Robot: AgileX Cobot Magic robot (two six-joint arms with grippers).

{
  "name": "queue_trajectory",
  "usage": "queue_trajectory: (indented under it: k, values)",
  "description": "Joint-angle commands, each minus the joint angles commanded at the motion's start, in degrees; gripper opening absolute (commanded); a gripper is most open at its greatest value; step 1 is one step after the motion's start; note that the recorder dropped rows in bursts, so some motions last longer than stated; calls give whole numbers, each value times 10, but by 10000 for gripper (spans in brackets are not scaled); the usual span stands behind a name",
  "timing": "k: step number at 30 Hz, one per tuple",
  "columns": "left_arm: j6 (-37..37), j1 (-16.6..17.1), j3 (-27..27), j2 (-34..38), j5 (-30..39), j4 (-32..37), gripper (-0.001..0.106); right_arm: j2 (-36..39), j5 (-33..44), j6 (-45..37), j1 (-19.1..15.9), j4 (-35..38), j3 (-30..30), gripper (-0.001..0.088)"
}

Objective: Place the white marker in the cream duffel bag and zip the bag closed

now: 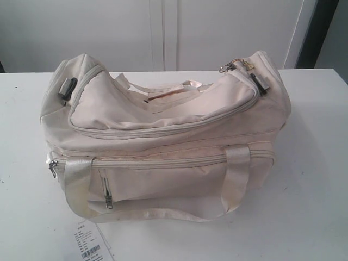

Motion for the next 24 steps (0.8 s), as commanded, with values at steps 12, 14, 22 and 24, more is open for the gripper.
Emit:
queue_trajectory:
  k: [12,14,22,24]
  values:
    - [-1,40,84,-40,-12,-2,0,0,0,0,0,0,0,0]
    - [-1,45,94,-40,-13,-3,0,0,0,0,0,0,0,0]
    - [-1,50,116,-40,-13,-3,0,0,0,0,0,0,0,0]
    - [-1,50,123,-40,-12,-3,0,0,0,0,0,0,0,0]
